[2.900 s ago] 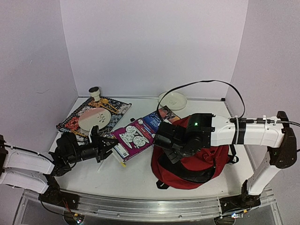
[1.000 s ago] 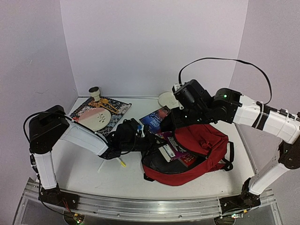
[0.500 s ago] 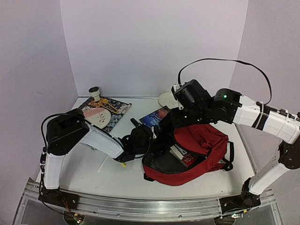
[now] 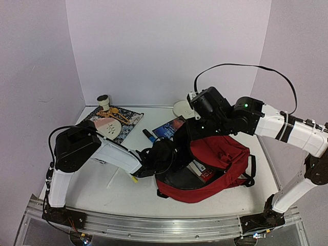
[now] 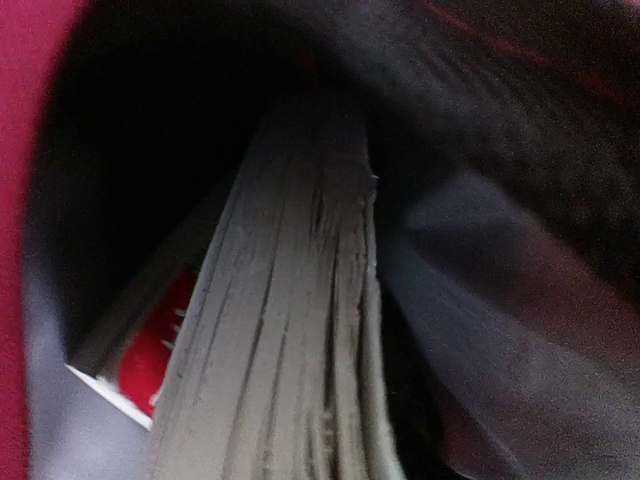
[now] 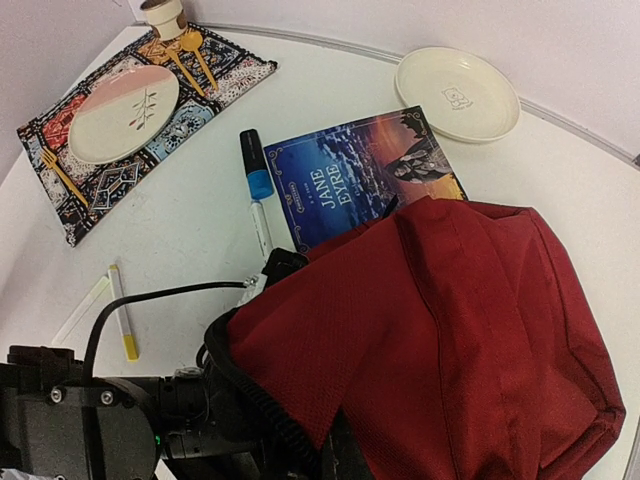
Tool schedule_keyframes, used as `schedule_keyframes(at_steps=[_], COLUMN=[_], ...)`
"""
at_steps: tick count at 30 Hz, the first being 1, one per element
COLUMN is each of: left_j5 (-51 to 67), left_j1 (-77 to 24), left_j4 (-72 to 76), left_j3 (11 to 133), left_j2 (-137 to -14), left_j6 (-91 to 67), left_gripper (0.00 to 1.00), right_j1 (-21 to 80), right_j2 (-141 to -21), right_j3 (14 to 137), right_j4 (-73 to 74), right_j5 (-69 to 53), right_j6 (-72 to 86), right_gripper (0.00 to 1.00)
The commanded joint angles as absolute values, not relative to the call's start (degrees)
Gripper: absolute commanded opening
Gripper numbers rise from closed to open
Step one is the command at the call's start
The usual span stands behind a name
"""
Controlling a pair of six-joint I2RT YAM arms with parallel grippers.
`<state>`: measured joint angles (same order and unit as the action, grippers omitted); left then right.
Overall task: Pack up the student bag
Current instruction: Place the book in the largest pocket of the bag.
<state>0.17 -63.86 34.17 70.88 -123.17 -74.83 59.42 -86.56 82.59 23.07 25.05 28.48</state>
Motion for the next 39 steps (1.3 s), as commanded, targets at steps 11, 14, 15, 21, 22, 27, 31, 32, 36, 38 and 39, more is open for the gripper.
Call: schedule_keyframes(at_steps=[11,14,15,21,22,27,31,32,36,38,39], left_j5=[-6.84,-9.76,-10.48,-14.27,-15.19,-19.6,-20.57,-20.66,-20.47,-20.05,-19.74], left_j1=[-66.56,-67.05,-67.03,-67.45,-67.66,-68.93,-68.99,-68.99,-68.99,-68.99,-68.95], left_j4=[20.68,17.16,16.4,11.68,10.4,6.53,5.47,5.3,4.85,4.75,4.75], left_j3=[83.4,83.3,82.59,81.04,81.15,81.02,79.36,78.83,76.23,74.43,73.45], left_j2=[-125.83,-124.56,-124.1,-121.29,-120.89,-118.39,-116.44,-115.94,-113.06,-110.63,-108.8], left_j6=[-59.79,-57.69,-57.38,-53.93,-53.15,-49.31,-48.78,-48.74,-48.59,-48.39,-48.39], left_gripper=[0.54,0.58,0.61,0.72,0.74,0.83,0.85,0.85,0.86,0.86,0.87], right_j1=[59.47,59.46,59.48,59.49,59.46,59.44,59.44,59.42,59.44,59.46,59.42], right_j2=[-85.07,-84.57,-84.4,-83.72,-83.59,-82.72,-82.23,-82.12,-81.75,-81.35,-81.06], right_j3=[82.66,82.24,82.22,81.54,81.4,80.67,80.27,80.05,79.4,78.48,77.85], right_j4=[20.38,20.35,20.35,20.39,20.41,20.38,20.4,20.39,20.53,20.64,20.69], right_j5=[26.36,27.21,27.58,29.01,29.13,29.73,30.2,30.37,30.35,30.23,30.08], right_j6=[27.49,27.35,27.26,26.92,26.9,26.93,26.94,26.96,26.98,27.22,27.43], right_gripper=[0.0,0.0,0.0,0.0,0.0,0.0,0.0,0.0,0.0,0.0,0.0])
